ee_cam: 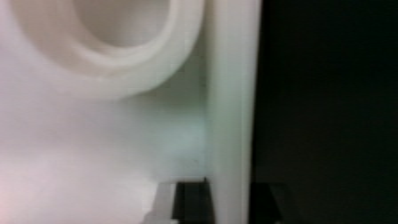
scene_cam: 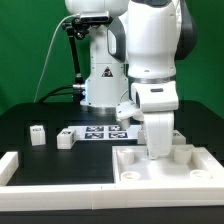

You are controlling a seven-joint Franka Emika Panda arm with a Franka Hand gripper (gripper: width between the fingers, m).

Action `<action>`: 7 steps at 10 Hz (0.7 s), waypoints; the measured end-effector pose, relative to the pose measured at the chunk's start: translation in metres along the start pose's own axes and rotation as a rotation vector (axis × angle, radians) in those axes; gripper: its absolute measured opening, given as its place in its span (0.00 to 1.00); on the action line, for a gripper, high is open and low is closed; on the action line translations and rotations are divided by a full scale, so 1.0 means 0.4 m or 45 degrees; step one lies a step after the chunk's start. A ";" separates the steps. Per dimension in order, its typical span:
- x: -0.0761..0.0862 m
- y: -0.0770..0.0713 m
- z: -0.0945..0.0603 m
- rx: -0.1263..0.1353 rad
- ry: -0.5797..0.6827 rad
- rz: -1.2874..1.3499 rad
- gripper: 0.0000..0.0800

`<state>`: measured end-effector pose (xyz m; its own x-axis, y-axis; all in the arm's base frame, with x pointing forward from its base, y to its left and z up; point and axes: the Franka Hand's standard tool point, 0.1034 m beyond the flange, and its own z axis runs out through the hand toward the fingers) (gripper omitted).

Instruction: Assemble one leg

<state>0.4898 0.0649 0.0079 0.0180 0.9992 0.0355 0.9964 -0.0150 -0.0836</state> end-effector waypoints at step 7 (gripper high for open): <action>-0.002 0.000 0.001 0.001 0.000 0.002 0.81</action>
Offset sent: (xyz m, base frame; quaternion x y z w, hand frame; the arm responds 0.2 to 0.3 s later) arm 0.0000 0.0000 0.0000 0.0000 0.0000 0.0000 1.0000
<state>0.4896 0.0641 0.0075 0.0196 0.9992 0.0355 0.9963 -0.0166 -0.0844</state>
